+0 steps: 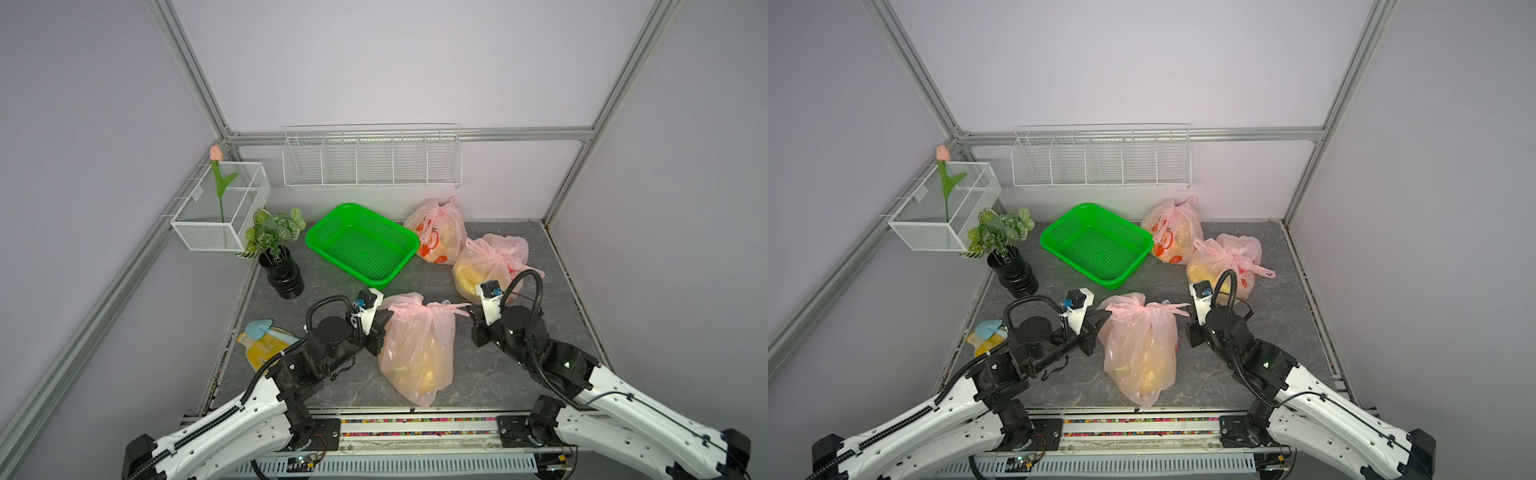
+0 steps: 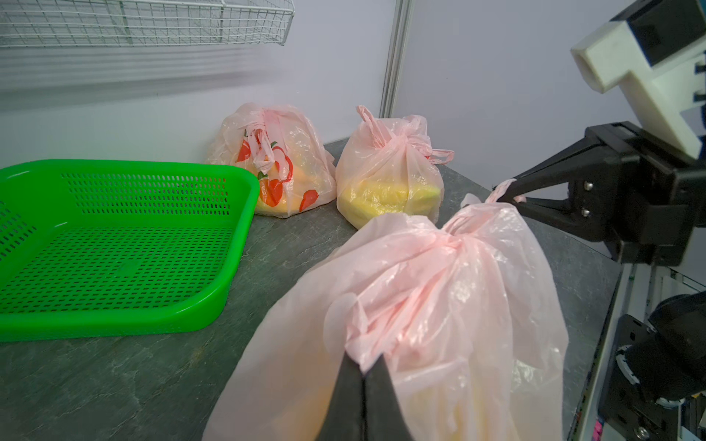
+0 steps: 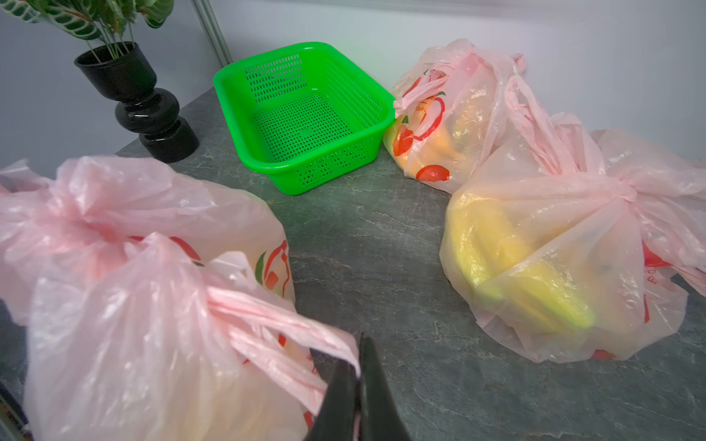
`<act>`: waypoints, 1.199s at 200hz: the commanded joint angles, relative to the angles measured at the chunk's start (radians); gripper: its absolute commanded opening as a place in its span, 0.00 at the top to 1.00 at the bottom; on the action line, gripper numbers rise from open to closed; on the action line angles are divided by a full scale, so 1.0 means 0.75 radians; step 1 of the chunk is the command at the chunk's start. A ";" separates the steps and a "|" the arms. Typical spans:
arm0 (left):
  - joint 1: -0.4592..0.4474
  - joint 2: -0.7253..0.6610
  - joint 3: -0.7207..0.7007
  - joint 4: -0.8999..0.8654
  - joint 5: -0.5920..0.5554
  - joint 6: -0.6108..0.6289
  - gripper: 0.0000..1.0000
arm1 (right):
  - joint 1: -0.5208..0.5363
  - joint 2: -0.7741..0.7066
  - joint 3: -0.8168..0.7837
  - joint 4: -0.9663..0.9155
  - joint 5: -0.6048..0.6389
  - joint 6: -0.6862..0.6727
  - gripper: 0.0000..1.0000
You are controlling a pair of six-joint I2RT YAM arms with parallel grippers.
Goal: Place the banana into a plastic bag & tie a knot
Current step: Tie the plastic bag at the center of the board.
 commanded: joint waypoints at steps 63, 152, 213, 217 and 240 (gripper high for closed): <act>0.215 0.169 0.141 0.158 -0.025 -0.103 1.00 | -0.223 0.008 0.046 -0.256 0.274 0.126 0.93; 0.413 0.243 -0.145 0.235 -0.034 -0.235 1.00 | -0.726 0.055 -0.177 -0.143 -0.203 0.265 0.93; 0.515 0.397 -0.045 0.304 0.115 -0.245 1.00 | -0.915 0.051 -0.116 -0.135 -0.279 0.206 0.93; 0.515 0.425 -0.023 0.314 0.126 -0.248 1.00 | -0.926 0.054 -0.108 -0.137 -0.275 0.202 0.93; 0.515 0.607 0.142 0.299 0.173 -0.242 1.00 | -1.047 0.078 -0.073 -0.134 -0.288 0.168 0.93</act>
